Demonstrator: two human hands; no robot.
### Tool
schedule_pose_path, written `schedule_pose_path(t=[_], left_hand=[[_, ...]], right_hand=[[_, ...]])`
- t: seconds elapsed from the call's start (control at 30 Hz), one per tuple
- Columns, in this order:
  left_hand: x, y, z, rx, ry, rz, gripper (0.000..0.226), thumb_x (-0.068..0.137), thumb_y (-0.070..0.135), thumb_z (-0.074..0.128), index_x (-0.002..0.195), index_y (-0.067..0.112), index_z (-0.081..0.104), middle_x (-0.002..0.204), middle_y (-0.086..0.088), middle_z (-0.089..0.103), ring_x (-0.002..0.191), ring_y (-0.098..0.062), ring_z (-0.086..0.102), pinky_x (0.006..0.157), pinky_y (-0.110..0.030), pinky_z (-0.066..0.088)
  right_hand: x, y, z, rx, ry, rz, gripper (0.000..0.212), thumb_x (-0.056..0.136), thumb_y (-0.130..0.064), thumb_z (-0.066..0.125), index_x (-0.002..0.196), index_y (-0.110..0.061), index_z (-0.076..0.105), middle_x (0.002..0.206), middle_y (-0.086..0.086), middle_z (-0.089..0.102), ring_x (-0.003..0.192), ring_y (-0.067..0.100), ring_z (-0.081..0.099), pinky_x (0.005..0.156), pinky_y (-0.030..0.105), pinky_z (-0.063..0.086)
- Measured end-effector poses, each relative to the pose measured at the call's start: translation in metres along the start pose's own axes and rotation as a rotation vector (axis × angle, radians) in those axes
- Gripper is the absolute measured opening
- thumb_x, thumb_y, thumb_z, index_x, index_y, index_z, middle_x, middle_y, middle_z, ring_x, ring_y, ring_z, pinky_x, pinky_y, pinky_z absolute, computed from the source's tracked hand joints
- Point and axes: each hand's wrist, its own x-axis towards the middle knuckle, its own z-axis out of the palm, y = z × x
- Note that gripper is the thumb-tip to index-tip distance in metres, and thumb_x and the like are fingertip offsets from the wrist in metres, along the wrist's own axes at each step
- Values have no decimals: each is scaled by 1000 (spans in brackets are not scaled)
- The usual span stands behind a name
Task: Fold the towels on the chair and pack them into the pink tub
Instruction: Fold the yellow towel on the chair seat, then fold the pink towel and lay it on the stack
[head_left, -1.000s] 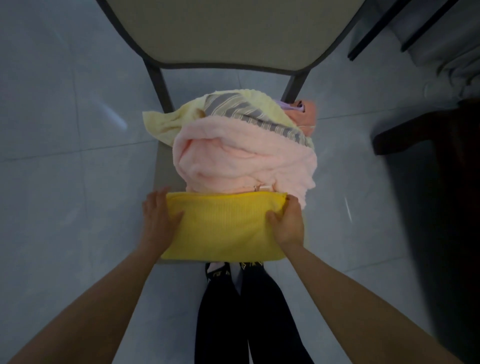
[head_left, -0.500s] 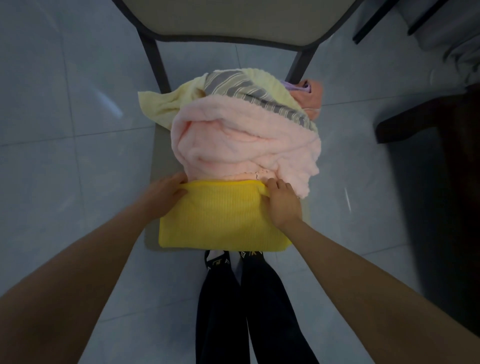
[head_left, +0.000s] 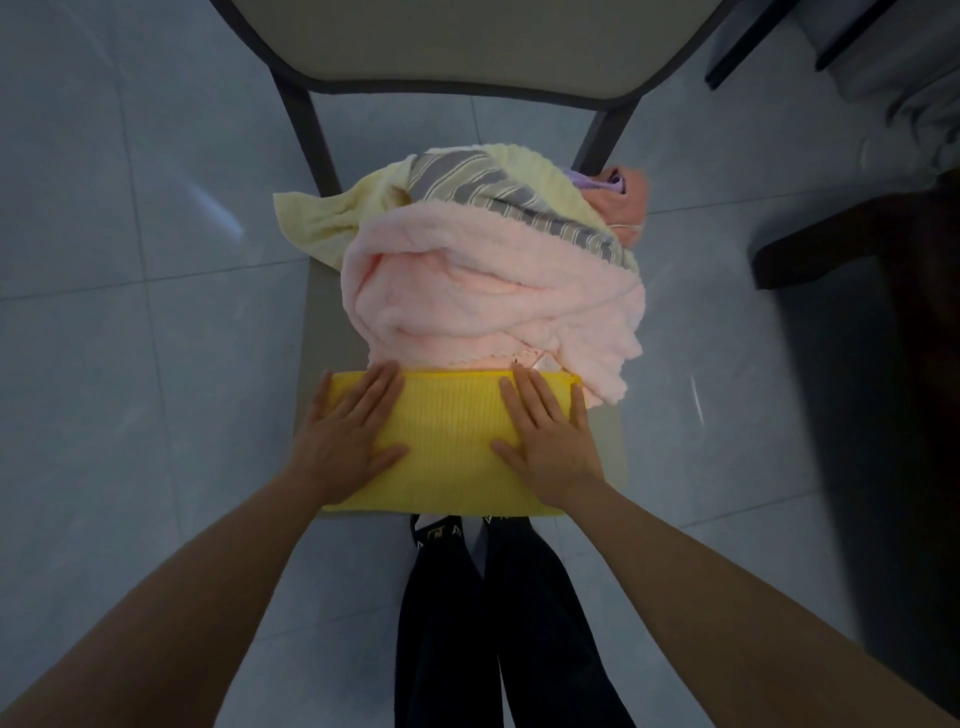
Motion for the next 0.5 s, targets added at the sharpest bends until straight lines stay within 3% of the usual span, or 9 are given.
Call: schedule_pose_path(t=[0.1, 0.23, 0.3, 0.33, 0.4, 0.5], left_hand=[[-1, 0, 8, 39, 16, -105, 81, 88, 65, 19, 151, 14, 11, 160, -2, 10, 146, -9, -10, 115, -53, -3], [1, 9, 8, 19, 80, -170, 75, 91, 58, 17, 150, 12, 16, 159, -4, 15, 146, -17, 14, 115, -51, 0], [-2, 13, -1, -33, 128, -231, 70, 93, 49, 21, 149, 8, 18, 157, -8, 20, 143, -22, 25, 115, -52, 8], [-1, 14, -7, -89, 183, -255, 67, 93, 45, 24, 149, 7, 18, 157, -10, 21, 142, -24, 26, 113, -52, 15], [9, 15, -32, -367, 345, -308, 65, 95, 39, 32, 149, 7, 16, 157, -13, 19, 143, -27, 21, 112, -47, 22], [47, 8, -82, -932, 539, -547, 72, 93, 36, 52, 149, 9, 17, 154, -14, 24, 141, -26, 24, 112, -37, 22]], right_hand=[[2, 0, 4, -31, 23, 36, 76, 95, -63, 16, 152, -18, -6, 160, -1, -13, 147, 16, -9, 116, 58, 0], [4, -11, 2, -33, -16, 102, 76, 95, -59, 18, 152, -13, -3, 160, 6, -10, 148, 22, -9, 115, 60, 1], [6, -17, -10, 16, 6, 122, 72, 95, -53, 25, 152, -13, 8, 160, 10, 4, 148, 26, 4, 115, 60, 6], [10, -19, -23, 77, 76, 128, 66, 93, -49, 28, 148, -13, 22, 156, 10, 23, 144, 28, 20, 112, 58, 16], [24, -18, -56, 217, 288, 125, 50, 89, -42, 31, 128, -16, 49, 128, 5, 55, 117, 29, 51, 91, 47, 39], [54, -11, -102, 373, 521, 131, 33, 86, -32, 43, 111, -16, 58, 109, 4, 59, 97, 27, 55, 72, 38, 45]])
